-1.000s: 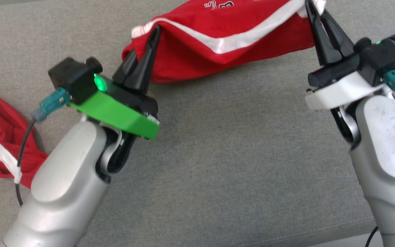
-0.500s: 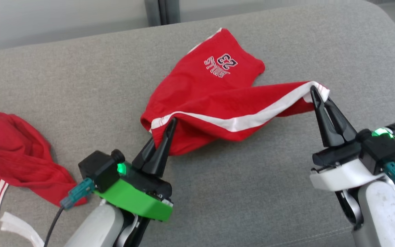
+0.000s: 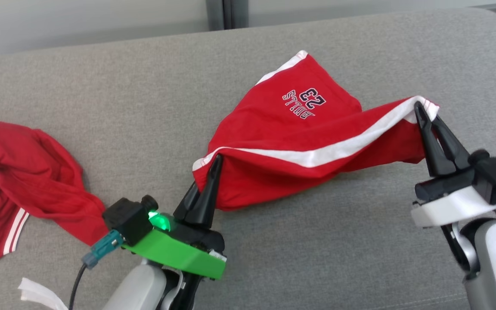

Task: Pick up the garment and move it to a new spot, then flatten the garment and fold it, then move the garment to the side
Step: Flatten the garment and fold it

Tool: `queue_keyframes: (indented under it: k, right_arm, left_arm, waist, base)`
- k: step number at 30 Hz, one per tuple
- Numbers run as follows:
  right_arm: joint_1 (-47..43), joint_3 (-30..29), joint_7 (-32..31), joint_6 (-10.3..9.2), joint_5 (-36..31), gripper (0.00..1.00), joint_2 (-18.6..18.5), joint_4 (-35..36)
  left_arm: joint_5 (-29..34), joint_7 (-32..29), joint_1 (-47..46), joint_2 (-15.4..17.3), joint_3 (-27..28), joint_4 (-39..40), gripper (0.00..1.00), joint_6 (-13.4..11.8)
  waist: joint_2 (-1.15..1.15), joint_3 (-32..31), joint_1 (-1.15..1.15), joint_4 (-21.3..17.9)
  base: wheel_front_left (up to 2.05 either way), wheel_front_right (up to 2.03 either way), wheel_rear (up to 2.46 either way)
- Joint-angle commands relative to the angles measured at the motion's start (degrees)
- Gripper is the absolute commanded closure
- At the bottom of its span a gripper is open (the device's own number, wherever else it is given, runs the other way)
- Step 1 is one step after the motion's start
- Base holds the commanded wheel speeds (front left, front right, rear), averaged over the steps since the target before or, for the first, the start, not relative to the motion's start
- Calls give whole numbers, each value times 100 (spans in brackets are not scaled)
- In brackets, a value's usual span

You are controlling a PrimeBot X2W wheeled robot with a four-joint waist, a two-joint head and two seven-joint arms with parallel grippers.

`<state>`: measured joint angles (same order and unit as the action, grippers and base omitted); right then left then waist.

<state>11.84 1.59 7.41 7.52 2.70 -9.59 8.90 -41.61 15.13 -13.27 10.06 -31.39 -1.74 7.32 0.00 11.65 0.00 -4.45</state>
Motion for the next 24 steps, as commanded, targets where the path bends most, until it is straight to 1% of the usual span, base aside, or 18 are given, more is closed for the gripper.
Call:
queue_keyframes:
  k: [1, 3, 6, 9, 12, 17, 24]
  right_arm:
    - [236, 10, -18, -6, 36, 100, -116, -197]
    - [590, 59, -88, -6, 121, 100, -235, -590]
    - [1305, 238, -136, -7, 146, 100, -542, -1258]
    - [2004, 459, -147, -6, 226, 100, -712, -1891]
    - [2756, 800, -129, -6, 313, 100, -853, -2561]
    - [3620, 1288, -70, -6, 474, 100, -979, -3446]
    - [4586, 1861, 148, -7, 710, 100, -1068, -4568]
  left_arm:
    - [-53, 3, -158, -58, 43, -97, 100, 28]
    - [-101, 3, -322, -183, 81, -246, 100, 28]
    - [-122, 3, -599, -359, 139, -520, 100, 28]
    - [-111, 3, -855, -510, 223, -747, 100, 28]
    - [-108, 2, -1144, -642, 311, -1001, 100, 28]
    - [-152, 3, -1391, -707, 381, -1220, 100, 29]
    - [-466, 3, -1479, -712, 262, -1150, 100, 29]
  waist:
    - [0, 377, 0, 293]
    - [0, 566, 0, 406]
    - [0, 876, 0, 558]
    - [0, 1179, 0, 678]
    - [0, 1474, 0, 817]
    - [0, 1764, 0, 1005]
    - [0, 1964, 0, 1148]
  base:
    - [0, 0, 0]
    - [0, 0, 0]
    - [0, 0, 0]
    - [0, 0, 0]
    - [0, 0, 0]
    - [0, 0, 0]
    - [0, 0, 0]
